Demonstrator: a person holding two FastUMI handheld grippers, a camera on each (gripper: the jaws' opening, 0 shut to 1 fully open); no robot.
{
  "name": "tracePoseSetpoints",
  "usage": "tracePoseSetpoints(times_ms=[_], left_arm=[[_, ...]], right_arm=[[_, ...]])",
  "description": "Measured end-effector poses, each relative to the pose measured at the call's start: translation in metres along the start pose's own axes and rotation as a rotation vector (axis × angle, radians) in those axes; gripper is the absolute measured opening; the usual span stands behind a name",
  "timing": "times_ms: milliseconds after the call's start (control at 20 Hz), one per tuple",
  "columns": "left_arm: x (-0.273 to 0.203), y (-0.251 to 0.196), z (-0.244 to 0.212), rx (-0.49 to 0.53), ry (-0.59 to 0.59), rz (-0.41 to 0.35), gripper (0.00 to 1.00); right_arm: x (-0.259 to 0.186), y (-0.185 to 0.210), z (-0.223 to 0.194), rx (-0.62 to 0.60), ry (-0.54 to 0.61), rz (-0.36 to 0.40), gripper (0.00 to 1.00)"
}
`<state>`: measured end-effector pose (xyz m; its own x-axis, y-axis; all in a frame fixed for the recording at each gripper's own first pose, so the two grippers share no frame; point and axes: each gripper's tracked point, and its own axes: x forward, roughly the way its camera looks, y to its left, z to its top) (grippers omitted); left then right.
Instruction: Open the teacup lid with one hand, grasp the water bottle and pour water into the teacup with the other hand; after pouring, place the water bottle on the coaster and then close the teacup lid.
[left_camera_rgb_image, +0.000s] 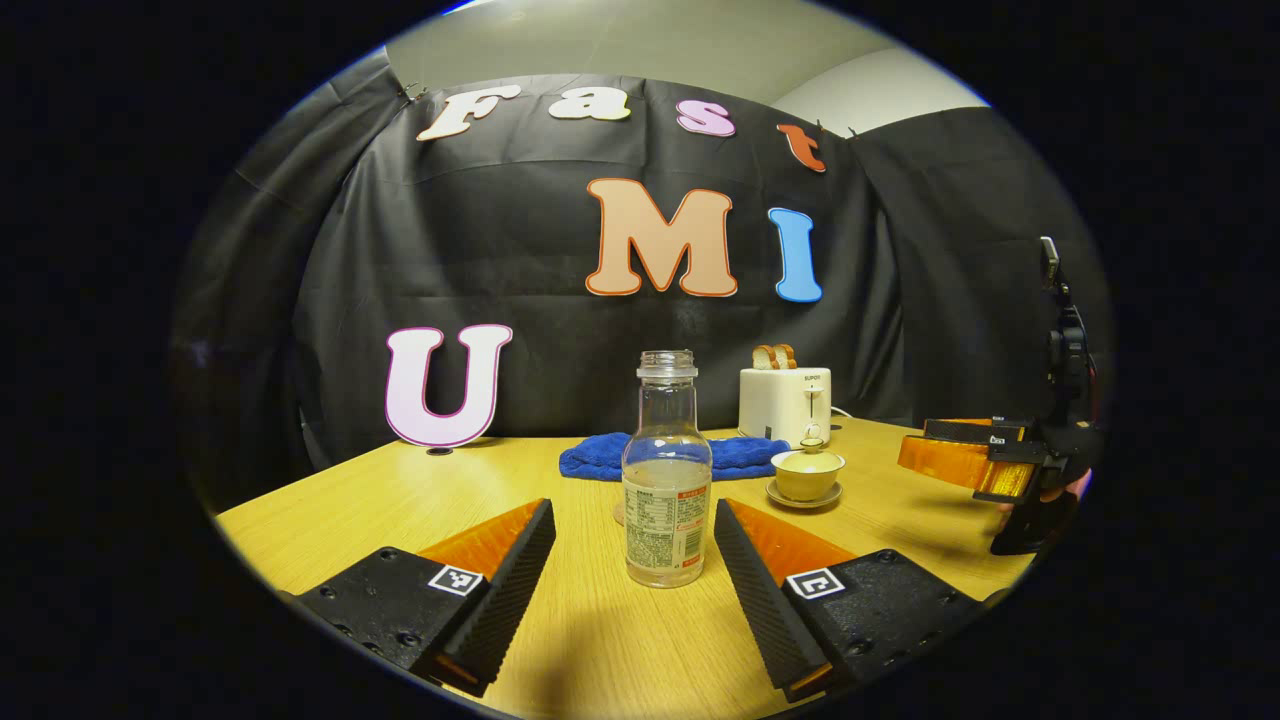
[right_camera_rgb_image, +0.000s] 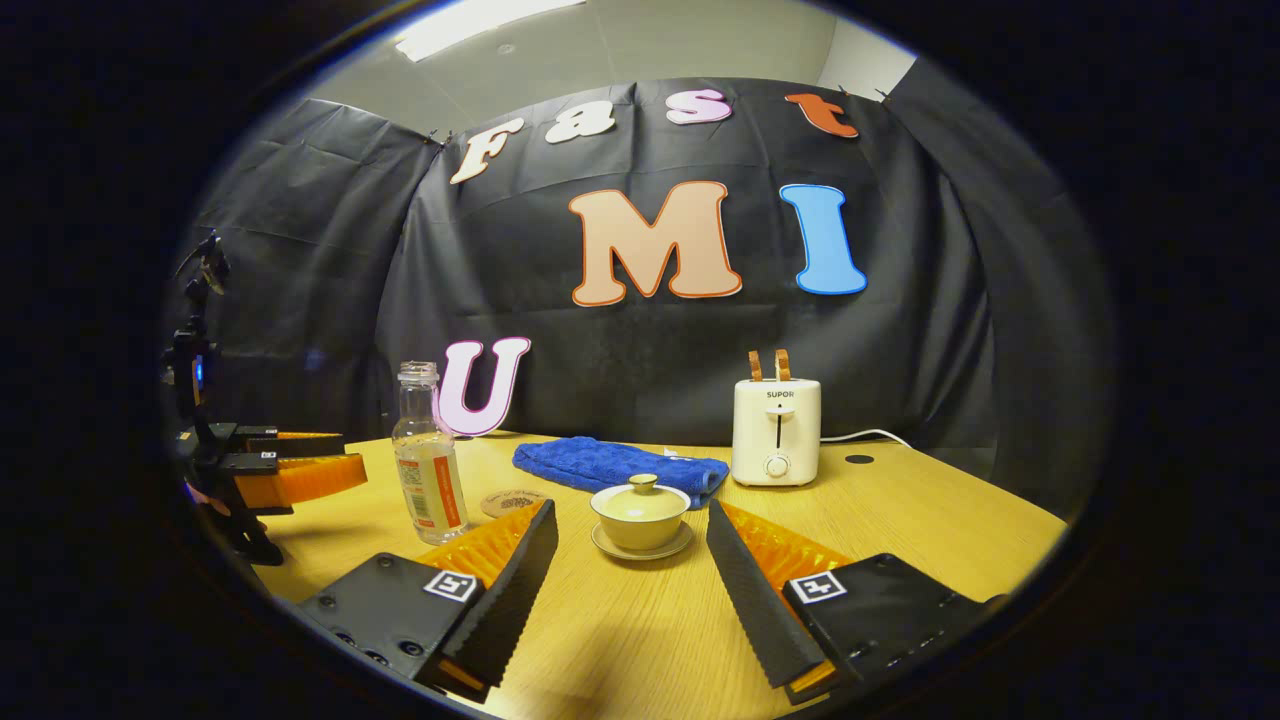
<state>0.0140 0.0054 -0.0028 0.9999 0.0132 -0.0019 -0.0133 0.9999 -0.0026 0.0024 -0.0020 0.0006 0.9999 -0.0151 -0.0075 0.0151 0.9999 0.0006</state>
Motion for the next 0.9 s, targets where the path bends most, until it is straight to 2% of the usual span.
tracePoseSetpoints(times_ms=[50, 100, 200, 250, 350, 400, 450, 700, 800, 900], left_arm=[[0.0011, 0.0003, -0.0006, 0.0, 0.0, 0.006, 0.94], [0.0002, 0.0025, -0.0004, 0.0, -0.001, 0.013, 0.94], [-0.0025, 0.0007, 0.0002, 0.004, -0.001, 0.021, 0.93], [-0.0022, -0.0004, -0.0001, 0.004, -0.001, 0.022, 0.93], [-0.0041, 0.0004, -0.0003, 0.004, -0.001, 0.023, 0.93], [-0.0038, 0.0002, -0.0002, 0.004, -0.001, 0.023, 0.93], [-0.0028, 0.0002, 0.0, 0.004, -0.001, 0.024, 0.93], [-0.0021, 0.0008, 0.0007, 0.004, 0.0, 0.031, 0.93], [-0.0034, 0.0011, 0.0002, 0.003, -0.001, 0.031, 0.93], [-0.0044, 0.0012, 0.0006, 0.003, -0.001, 0.033, 0.93]], right_arm=[[-0.0005, -0.0005, 0.0002, 0.0, 0.0, 0.0, 1.0], [-0.0006, -0.0001, 0.0005, 0.0, 0.0, -0.001, 0.92], [0.0, -0.0017, 0.0001, -0.001, -0.001, -0.009, 0.96], [-0.0005, -0.0035, -0.0001, -0.001, -0.001, -0.016, 0.93], [-0.0006, -0.0028, 0.0004, -0.002, -0.001, -0.019, 0.96], [-0.0002, -0.0027, 0.0001, -0.001, -0.001, -0.019, 0.92], [-0.0003, -0.0025, 0.0001, -0.001, -0.001, -0.019, 0.96], [-0.0004, -0.0027, 0.0005, -0.001, 0.0, -0.019, 0.96], [-0.0005, -0.0008, 0.0008, 0.0, -0.001, -0.009, 0.92], [0.0011, 0.0055, -0.002, 0.001, 0.006, 0.017, 0.96]])
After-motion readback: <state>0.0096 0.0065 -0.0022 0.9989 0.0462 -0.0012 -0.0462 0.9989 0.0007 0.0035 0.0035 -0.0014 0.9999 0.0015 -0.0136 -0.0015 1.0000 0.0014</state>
